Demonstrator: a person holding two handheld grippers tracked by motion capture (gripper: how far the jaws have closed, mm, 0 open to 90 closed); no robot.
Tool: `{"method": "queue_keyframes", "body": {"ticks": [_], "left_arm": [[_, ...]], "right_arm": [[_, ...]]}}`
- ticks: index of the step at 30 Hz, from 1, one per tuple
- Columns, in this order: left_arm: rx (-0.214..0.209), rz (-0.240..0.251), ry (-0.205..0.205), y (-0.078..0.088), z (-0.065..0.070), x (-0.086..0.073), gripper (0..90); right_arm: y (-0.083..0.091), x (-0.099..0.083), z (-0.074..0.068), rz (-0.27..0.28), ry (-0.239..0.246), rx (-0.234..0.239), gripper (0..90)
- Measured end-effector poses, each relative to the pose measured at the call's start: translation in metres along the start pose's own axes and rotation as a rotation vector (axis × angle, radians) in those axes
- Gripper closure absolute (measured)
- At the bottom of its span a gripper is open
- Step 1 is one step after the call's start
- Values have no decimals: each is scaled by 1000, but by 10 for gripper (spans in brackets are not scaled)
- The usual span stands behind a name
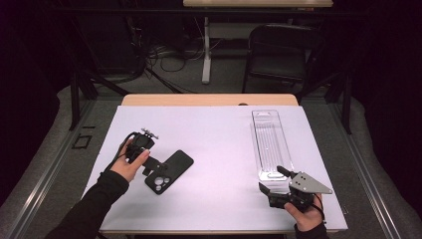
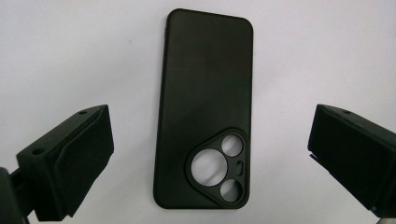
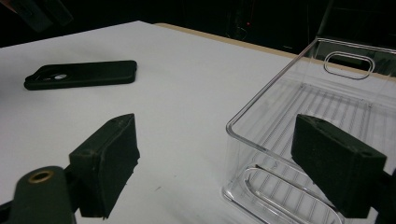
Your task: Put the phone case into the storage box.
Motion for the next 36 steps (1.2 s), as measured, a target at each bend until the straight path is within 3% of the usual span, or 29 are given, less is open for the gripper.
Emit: {"method": "queue_keyframes", "body": {"ticks": [10,19,29,32,36], "left_arm": [[1,-52,-21,-5,3,7,4],[17,-102,27,-16,-8,10,3],[46,-136,27,-28,-11,15,3],[54,-147,-5,-31,-9,16,3],[56,-152,-19,-34,-6,17,3]], "right_arm": [[0,0,0,-2,-1,3,144],[-1,0,-1,-3,0,6,144],[-1,-1,0,-6,0,7,144],[-1,-1,0,-6,1,7,144],[-1,-1,0,-6,1,8,144]]}}
Point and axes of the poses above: each handheld gripper's, and its own axes: y roughly backward along the jaws, x roughly out of its top, z roughly to its right, the point moved 5 cm from there along -y, roughly forward along the jaws, and after that the axes turned 5 degrees about x, right-handed, at the moved point
